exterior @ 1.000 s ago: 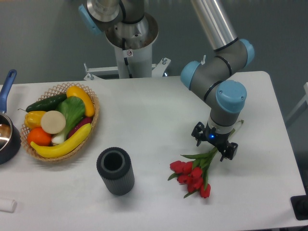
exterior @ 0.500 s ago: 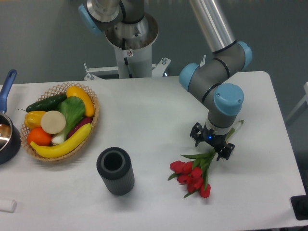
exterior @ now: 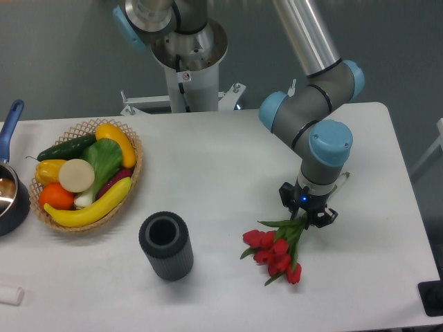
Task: Pick up the flowers from the table
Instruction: 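Lift the gripped tulip bouquet up off the table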
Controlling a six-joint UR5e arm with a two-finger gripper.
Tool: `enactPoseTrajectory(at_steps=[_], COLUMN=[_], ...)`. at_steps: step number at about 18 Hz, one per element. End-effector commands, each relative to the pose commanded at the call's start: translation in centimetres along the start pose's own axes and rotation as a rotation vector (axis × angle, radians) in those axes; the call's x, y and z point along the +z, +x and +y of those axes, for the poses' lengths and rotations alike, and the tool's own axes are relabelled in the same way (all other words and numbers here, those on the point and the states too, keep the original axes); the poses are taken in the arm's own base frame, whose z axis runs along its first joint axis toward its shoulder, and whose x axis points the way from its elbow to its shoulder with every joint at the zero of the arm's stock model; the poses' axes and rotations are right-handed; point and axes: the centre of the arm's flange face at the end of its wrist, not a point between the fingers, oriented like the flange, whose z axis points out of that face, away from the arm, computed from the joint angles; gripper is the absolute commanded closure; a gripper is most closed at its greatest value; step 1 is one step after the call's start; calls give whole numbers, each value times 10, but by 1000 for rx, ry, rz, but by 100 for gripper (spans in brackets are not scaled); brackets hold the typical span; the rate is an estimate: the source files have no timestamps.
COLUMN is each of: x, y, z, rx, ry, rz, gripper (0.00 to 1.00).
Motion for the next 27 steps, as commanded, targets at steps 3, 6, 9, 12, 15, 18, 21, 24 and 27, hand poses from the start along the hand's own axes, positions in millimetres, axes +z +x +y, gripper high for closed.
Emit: enactPoseTrajectory(at_steps=[3, 6, 9, 12, 15, 18, 21, 24, 27], x=[0, -4, -18, -58, -96, -137, -168, -206, -236], y=[-2, -5, -12, -17, -14, -12, -10, 1, 11], z=[-1, -2, -3, -11, -21, -24, -27, -36, -41], rx=[-4, -3, -2, -7, -41, -98, -121, -130, -149], ry=[1, 3, 12, 65, 191, 306, 444, 581, 685], rz=[-3, -12, -40, -97, -121, -147, -144, -141, -127], gripper=[78, 78, 78, 78, 78, 78, 78, 78, 78])
